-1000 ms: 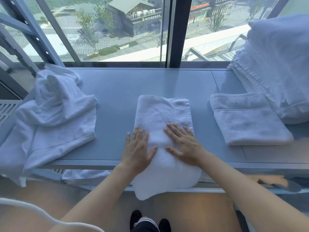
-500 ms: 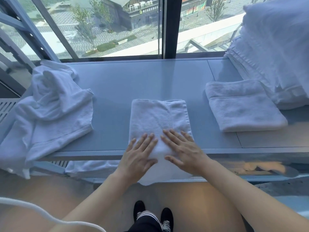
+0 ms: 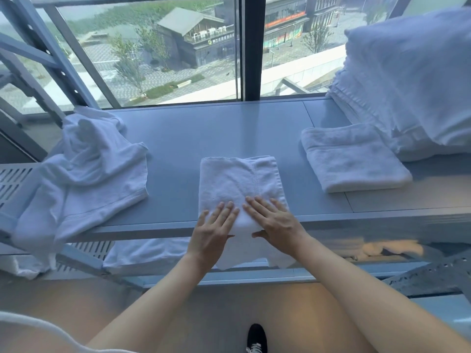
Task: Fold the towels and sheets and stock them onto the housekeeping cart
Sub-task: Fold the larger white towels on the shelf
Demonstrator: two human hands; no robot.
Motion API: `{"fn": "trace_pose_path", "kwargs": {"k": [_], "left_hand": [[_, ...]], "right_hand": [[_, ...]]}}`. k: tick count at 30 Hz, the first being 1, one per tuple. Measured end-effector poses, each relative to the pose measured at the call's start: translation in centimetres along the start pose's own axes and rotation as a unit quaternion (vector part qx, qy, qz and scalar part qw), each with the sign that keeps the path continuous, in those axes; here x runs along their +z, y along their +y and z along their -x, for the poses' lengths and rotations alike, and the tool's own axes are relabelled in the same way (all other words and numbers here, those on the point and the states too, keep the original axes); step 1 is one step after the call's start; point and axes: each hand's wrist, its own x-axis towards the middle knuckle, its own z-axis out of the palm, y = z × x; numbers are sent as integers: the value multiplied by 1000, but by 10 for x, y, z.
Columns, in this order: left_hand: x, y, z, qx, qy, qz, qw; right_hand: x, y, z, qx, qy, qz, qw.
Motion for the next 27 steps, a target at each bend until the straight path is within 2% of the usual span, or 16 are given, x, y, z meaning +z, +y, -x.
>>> {"fn": "trace_pose_path", "kwargs": {"k": [7, 12, 18, 27], "left_hand": [[-39, -1, 43, -5, 45, 35, 998], [-80, -6, 123, -56, 75, 64, 994], [-122, -1, 200, -81, 113, 80, 987], [-149, 16, 236, -96, 91, 90, 987]], "right_hand": [[-24, -58, 30, 26, 114, -29, 993], [-37, -126, 57, 18, 136, -30, 990], [-52, -200, 89, 12, 153, -30, 988], [-76, -235, 123, 22, 167, -24, 985]]}}
